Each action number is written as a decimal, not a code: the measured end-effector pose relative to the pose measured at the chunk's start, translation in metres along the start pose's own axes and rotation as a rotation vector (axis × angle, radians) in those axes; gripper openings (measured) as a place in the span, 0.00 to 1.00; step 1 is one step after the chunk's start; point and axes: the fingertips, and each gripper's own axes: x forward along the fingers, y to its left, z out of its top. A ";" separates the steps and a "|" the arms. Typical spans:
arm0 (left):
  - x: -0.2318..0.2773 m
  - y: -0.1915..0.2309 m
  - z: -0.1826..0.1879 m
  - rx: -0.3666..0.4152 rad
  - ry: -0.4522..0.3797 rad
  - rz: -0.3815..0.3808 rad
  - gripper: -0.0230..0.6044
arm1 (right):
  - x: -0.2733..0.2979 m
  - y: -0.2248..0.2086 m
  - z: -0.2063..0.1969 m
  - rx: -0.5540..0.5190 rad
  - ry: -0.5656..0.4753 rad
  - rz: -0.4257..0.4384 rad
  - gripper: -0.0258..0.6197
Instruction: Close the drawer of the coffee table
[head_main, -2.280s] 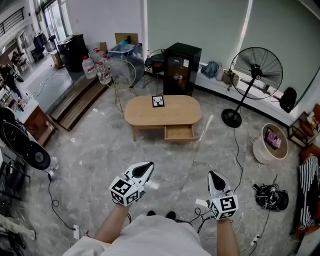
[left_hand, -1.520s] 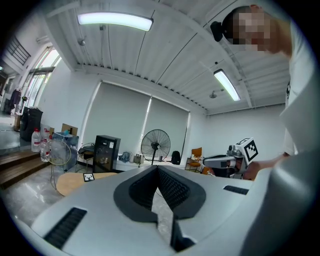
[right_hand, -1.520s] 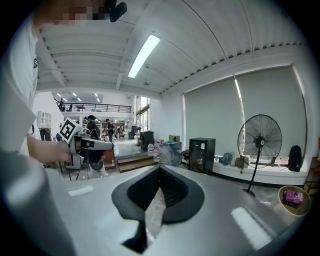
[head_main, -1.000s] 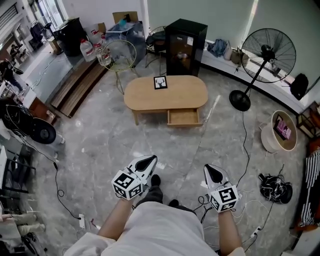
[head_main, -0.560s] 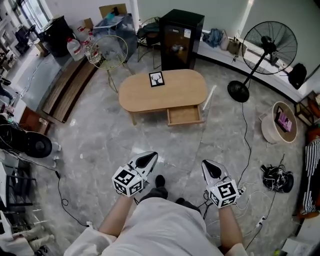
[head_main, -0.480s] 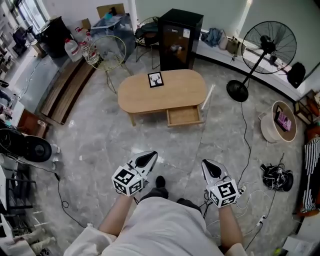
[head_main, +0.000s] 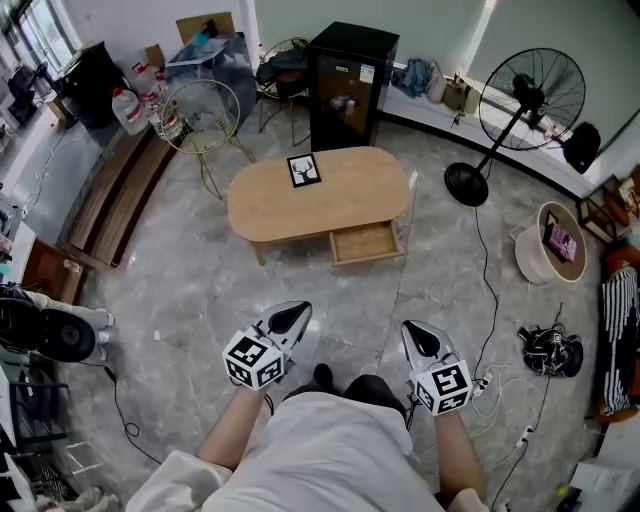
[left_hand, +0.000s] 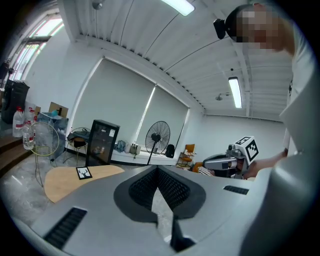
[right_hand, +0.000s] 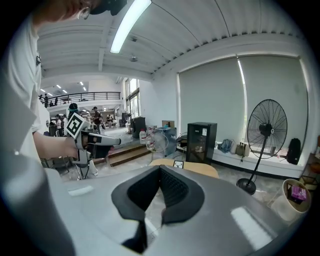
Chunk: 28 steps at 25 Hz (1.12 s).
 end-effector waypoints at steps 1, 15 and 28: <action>0.002 0.003 0.000 -0.004 0.002 -0.003 0.05 | 0.002 -0.002 0.000 0.004 0.003 -0.005 0.06; 0.086 0.040 -0.009 -0.041 0.085 0.004 0.05 | 0.069 -0.075 -0.021 0.111 0.031 0.002 0.06; 0.238 0.085 -0.022 -0.027 0.174 0.006 0.05 | 0.160 -0.200 -0.066 0.198 0.106 0.045 0.06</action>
